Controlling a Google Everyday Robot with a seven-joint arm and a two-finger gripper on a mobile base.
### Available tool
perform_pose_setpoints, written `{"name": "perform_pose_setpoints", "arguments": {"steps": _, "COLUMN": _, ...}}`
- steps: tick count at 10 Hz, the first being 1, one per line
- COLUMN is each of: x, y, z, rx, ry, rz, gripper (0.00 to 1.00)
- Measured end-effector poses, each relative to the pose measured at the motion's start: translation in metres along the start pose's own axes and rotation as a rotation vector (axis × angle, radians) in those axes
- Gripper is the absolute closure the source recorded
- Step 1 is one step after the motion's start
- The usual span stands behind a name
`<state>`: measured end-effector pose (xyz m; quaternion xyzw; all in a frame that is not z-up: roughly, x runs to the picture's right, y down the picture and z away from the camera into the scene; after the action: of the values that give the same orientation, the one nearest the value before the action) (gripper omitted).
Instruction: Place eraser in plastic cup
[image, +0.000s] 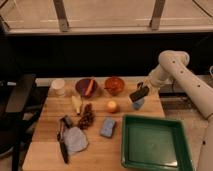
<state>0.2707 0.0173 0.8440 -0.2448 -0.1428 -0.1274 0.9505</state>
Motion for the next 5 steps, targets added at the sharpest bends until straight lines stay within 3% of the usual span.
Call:
{"name": "perform_pose_setpoints", "arguments": {"steps": 4, "x": 0.011, "y": 0.015, "z": 0.018, "rx": -0.013, "ry": -0.043, "rz": 0.066, "gripper": 0.48}}
{"name": "perform_pose_setpoints", "arguments": {"steps": 5, "x": 0.011, "y": 0.016, "z": 0.020, "rx": -0.011, "ry": -0.052, "rz": 0.070, "gripper": 0.42}}
